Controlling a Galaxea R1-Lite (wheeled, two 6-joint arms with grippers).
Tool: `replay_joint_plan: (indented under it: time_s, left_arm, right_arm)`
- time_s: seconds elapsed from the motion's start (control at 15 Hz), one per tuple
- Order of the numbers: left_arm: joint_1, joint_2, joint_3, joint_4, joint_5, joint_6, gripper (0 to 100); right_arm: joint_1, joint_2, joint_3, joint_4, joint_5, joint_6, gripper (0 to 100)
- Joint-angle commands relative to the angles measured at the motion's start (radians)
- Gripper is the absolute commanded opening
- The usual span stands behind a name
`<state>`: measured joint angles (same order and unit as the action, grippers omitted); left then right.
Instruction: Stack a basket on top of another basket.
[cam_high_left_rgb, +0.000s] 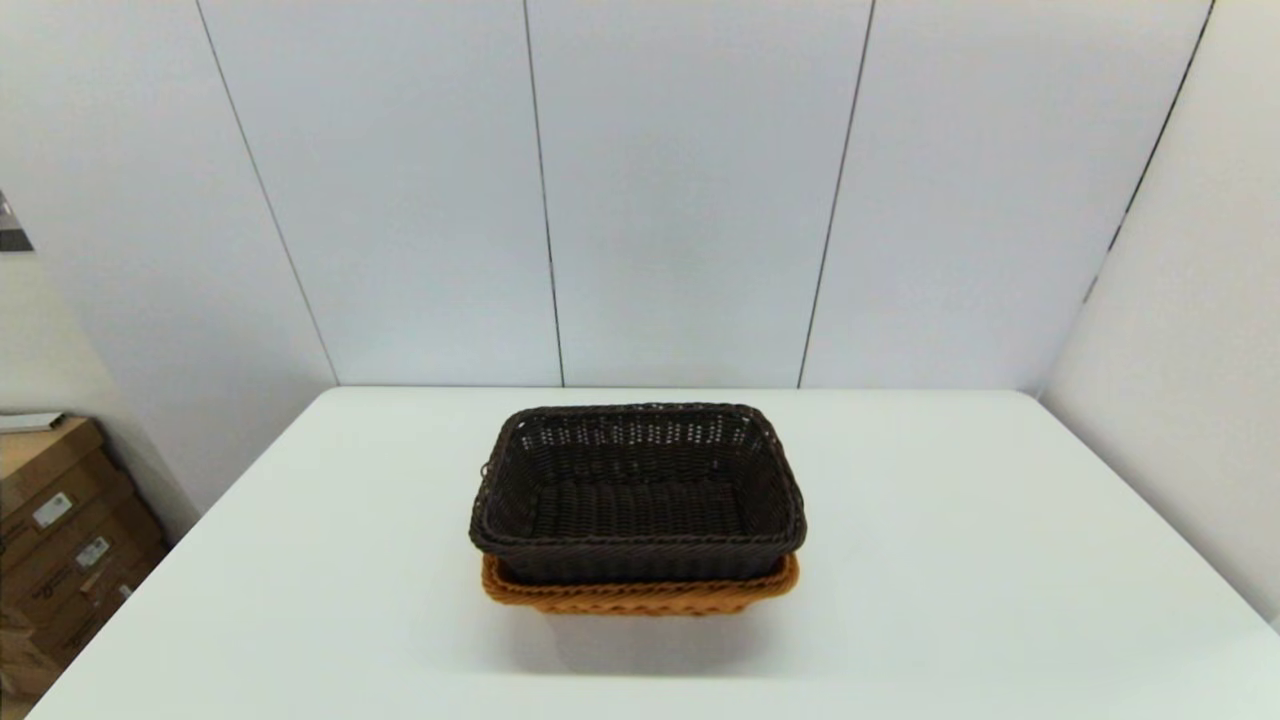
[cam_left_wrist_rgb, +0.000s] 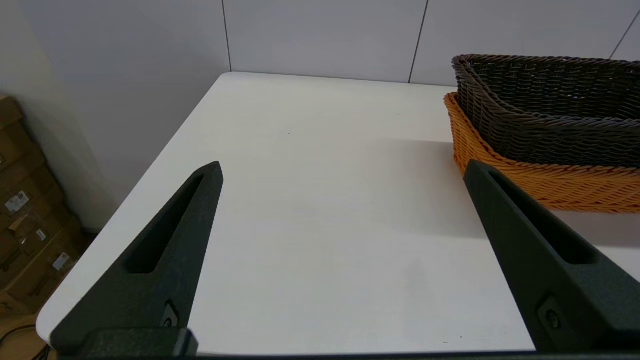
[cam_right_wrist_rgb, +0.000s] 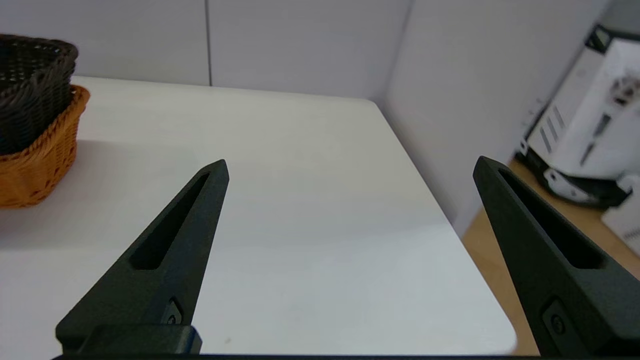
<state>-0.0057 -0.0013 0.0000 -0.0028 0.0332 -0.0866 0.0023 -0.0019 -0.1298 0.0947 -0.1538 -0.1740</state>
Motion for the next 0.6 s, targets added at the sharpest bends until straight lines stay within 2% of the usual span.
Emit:
replay_joint_plan:
  time_s: [0.07, 0.13, 0.2, 0.33, 0.53, 0.6]
  left_arm:
    - [0.0, 0.0, 0.0, 0.0, 0.001, -0.001, 100]
    - [0.0, 0.0, 0.0, 0.0, 0.001, -0.001, 100]
    - [0.0, 0.0, 0.0, 0.0, 0.001, -0.001, 100]
    - [0.0, 0.0, 0.0, 0.0, 0.001, -0.001, 100]
    - [0.0, 0.0, 0.0, 0.0, 0.001, -0.001, 100]
    - [0.0, 0.0, 0.0, 0.0, 0.001, -0.001, 100]
  right_arm:
    - [0.001, 0.0, 0.07, -0.02, 0.137, 0.05, 100]
    - [0.001, 0.002, 0.102, -0.032, 0.171, 0.07, 100]
    - [0.001, 0.002, 0.105, -0.033, 0.175, 0.082, 100]
    - [0.001, 0.002, 0.105, -0.033, 0.166, 0.11, 100]
    - [0.001, 0.002, 0.105, -0.039, 0.138, 0.189, 100]
    - [0.001, 0.002, 0.105, -0.039, 0.138, 0.194, 100]
